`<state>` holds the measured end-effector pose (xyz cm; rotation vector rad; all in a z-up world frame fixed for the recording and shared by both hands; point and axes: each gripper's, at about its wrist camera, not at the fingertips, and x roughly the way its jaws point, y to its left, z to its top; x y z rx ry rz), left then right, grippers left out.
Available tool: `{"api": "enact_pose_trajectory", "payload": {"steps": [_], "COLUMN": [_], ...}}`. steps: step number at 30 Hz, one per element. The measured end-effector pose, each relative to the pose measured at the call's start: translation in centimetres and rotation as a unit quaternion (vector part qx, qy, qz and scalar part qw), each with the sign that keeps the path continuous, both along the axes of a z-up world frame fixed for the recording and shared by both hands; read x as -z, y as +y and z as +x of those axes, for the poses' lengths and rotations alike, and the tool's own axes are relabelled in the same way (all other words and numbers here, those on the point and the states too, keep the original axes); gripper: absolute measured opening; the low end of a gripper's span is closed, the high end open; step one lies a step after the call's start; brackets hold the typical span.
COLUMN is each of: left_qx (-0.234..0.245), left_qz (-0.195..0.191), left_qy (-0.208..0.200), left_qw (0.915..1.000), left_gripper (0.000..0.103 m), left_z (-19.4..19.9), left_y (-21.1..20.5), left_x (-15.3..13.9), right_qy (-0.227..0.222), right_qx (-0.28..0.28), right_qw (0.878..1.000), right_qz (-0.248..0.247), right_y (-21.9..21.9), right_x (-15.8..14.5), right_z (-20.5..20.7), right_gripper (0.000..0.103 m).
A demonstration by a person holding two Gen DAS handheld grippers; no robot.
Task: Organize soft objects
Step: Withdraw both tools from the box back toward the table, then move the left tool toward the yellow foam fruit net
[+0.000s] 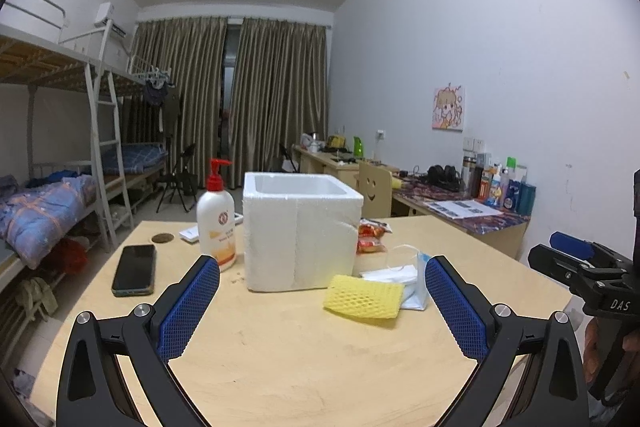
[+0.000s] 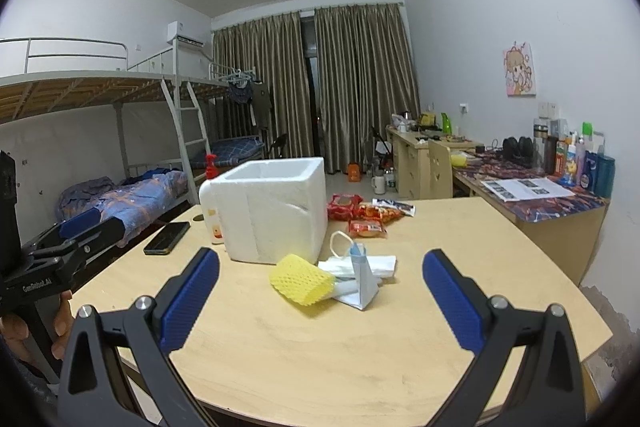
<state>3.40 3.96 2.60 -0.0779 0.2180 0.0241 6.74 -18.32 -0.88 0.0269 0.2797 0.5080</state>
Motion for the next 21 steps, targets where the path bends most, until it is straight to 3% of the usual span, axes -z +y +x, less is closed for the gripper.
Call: {"api": "enact_pose_trajectory", "payload": {"steps": [8,21], "left_qx": [0.023,0.043], "left_qz": [0.015,0.005], "left_qy": [0.033,0.094], "left_qw": [0.9991,0.9947], "left_gripper": [0.103,0.103], "left_z": [3.2,9.3], "left_y": [-1.3,-2.0], "left_x": [1.6,4.2], "right_qy": [0.025,0.070], "right_qx": [0.006,0.013], "right_qw": [1.000,0.997], "right_qz": [-0.008,-0.035], "right_y": [0.0,0.5], "right_x": [1.2,3.2], "right_z": [2.5,6.7], "right_gripper": [0.103,0.103]}}
